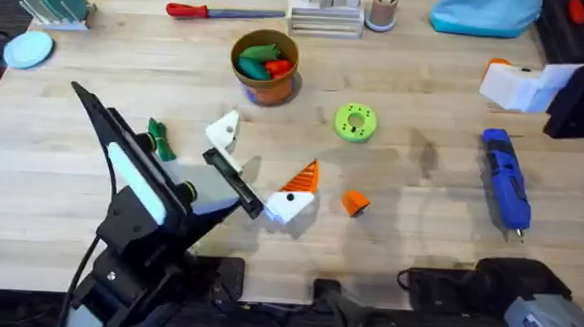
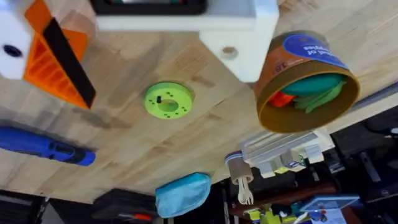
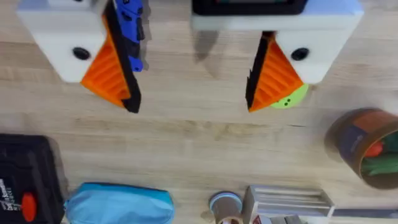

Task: Pick up the gripper from the table and insert it into the empty holder that is missing its gripper. Then pick up a screw, insert it into the mounting hole, and use the screwdriver to tighten it. Finally, clean up the table by picking up the vegetable and placing it into the bucket.

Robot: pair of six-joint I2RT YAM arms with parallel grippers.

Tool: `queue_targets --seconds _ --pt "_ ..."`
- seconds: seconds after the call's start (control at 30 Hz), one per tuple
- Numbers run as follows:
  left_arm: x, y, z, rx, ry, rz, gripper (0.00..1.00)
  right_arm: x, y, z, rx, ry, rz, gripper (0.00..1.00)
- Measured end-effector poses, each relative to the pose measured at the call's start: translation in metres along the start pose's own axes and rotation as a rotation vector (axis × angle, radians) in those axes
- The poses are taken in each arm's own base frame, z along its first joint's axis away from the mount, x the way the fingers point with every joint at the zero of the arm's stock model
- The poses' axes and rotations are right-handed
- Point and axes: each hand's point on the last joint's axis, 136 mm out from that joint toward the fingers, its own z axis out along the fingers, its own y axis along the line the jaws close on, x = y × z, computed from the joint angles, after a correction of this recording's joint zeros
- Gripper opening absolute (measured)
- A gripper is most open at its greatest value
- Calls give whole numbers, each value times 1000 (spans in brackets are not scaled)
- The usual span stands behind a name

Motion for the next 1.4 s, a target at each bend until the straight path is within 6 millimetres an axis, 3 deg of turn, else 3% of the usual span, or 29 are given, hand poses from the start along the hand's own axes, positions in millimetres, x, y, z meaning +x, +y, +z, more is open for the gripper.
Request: queue_targets --seconds 0.53,0.73,0.97,1.07,1.4 --pt "-1 -7 0 42 -4 -106 993 6 4 0 -24 25 16 993" --pt "-1 -7 0 42 -3 -129 992 21 45 -8 -221 95 11 994" --pt "-1 -7 0 42 -3 -135 993 41 102 -43 -424 204 -116 994" --pt "-1 -7 0 42 -3 -135 992 59 123 -56 -504 277 -142 994" --pt "-1 -7 0 42 -3 -135 994 112 154 -64 -501 532 -111 994"
